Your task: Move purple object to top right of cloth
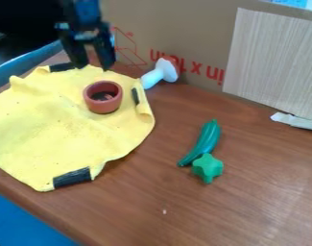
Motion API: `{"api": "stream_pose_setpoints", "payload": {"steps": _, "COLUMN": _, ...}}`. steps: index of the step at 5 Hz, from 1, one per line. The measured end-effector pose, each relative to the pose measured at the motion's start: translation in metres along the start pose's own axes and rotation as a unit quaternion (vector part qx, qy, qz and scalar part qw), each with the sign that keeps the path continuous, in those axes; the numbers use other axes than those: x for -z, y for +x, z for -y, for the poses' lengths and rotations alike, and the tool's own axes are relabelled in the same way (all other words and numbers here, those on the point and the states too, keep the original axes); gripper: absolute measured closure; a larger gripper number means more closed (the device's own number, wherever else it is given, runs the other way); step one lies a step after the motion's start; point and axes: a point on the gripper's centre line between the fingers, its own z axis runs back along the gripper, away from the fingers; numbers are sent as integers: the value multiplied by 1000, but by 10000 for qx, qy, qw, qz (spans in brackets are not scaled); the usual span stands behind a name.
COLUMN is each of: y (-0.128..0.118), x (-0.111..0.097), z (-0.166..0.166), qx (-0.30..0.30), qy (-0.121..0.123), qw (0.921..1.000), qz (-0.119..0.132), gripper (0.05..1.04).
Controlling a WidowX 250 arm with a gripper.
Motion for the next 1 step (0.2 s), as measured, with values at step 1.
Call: {"api": "stream_pose_setpoints", "payload": {"steps": 1, "y": -4, "x": -48, "z": 10, "qx": 116, "qy": 283, "qw": 9990, "qz": 335, "gripper": 82}}
